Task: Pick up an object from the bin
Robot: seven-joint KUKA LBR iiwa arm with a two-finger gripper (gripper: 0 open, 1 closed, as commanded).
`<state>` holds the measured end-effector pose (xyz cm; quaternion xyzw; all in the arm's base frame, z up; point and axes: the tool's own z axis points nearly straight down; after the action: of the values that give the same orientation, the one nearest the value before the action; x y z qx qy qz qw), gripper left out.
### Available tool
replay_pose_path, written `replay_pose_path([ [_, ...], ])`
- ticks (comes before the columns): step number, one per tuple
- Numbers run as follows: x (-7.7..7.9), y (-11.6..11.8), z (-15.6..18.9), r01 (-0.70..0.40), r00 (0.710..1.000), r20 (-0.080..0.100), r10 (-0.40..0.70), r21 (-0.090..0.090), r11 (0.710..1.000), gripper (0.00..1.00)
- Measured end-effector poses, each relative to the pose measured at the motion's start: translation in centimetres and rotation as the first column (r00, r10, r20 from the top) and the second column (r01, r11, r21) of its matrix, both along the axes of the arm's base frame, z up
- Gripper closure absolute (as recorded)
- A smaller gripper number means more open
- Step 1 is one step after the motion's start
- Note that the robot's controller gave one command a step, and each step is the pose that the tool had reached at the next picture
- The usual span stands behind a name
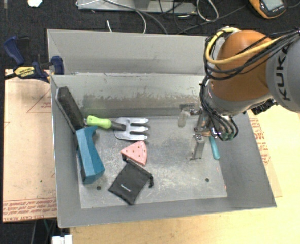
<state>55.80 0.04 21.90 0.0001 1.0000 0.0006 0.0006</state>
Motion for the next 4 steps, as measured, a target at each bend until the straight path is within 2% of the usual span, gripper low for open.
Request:
replay_pose_path([
  [1, 0.0, 0.0, 0.0, 0.0, 1.0, 0.0, 0.0, 0.0, 1.0, 0.0],
  [2, 0.2, 2.1, -4.4, -0.08, 0.997, 0.006, 0.08, -0.001, 0.997, 0.0],
  [3, -0.3, 4.2, -11.1, -0.026, 1.0, 0.009, 0.026, 0.0, 1.0, 0.0],
  [4, -0.7, 8.5, -13.7, -0.07, 0.998, 0.007, 0.07, 0.001, 0.998, 0.0],
])
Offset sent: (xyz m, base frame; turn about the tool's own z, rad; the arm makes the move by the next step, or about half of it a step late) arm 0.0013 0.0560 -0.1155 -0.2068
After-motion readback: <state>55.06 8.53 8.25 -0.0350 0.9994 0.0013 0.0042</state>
